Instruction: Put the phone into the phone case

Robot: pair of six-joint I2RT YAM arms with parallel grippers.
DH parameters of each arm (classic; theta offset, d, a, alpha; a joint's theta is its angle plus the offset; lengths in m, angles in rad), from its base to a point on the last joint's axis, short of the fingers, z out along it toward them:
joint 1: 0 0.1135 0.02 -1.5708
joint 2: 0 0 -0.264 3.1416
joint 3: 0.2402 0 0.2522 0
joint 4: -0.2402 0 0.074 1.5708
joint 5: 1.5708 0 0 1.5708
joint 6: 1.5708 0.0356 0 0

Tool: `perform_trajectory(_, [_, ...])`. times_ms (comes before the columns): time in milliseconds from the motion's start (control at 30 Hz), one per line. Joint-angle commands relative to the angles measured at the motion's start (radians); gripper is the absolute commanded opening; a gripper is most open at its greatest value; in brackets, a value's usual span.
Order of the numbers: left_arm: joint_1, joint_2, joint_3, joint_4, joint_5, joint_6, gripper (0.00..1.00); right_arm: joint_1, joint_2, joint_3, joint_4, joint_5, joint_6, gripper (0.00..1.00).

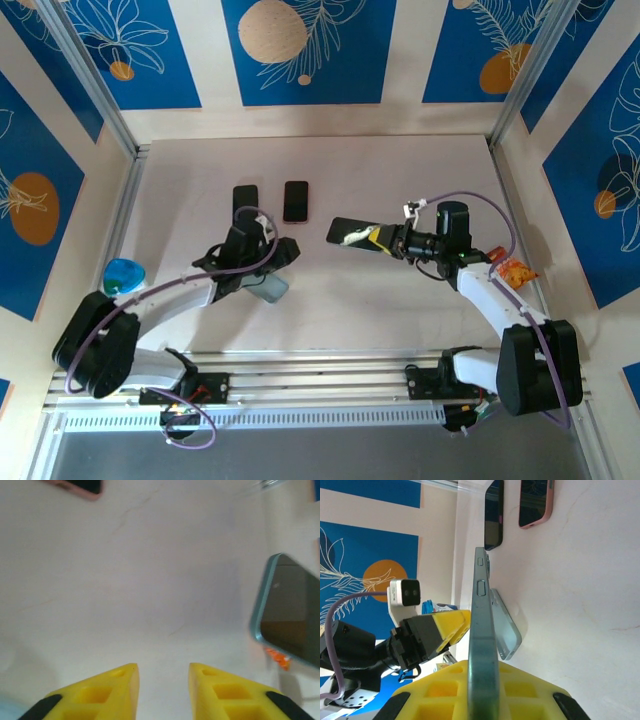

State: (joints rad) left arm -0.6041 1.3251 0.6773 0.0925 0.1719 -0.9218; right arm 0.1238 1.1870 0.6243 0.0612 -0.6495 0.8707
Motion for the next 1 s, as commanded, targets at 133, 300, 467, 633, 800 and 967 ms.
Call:
perform_trajectory(133, [0.004, -0.02, 0.009, -0.366, -0.04, 0.184, 0.03, -0.004, -0.03, -0.034, 0.025, -0.003, -0.006, 0.0])
perform_trajectory(300, [0.0, 0.015, -0.014, -0.399, -0.025, 0.195, 0.0, -0.004, -0.041, -0.052, 0.028, -0.006, -0.007, 0.0])
perform_trajectory(467, [-0.019, 0.061, -0.016, -0.387, -0.034, 0.205, 0.0, -0.006, -0.059, -0.07, 0.027, -0.01, -0.009, 0.0])
perform_trajectory(633, [-0.043, 0.126, -0.016, -0.348, -0.035, 0.189, 0.0, -0.007, -0.073, -0.086, 0.024, -0.009, -0.011, 0.0])
perform_trajectory(800, [-0.076, 0.191, 0.01, -0.301, -0.025, 0.161, 0.0, -0.01, -0.093, -0.098, 0.025, -0.007, -0.009, 0.0])
perform_trajectory(967, [-0.104, 0.287, 0.058, -0.199, 0.006, 0.094, 0.0, -0.018, -0.112, -0.102, 0.007, -0.014, -0.008, 0.0])
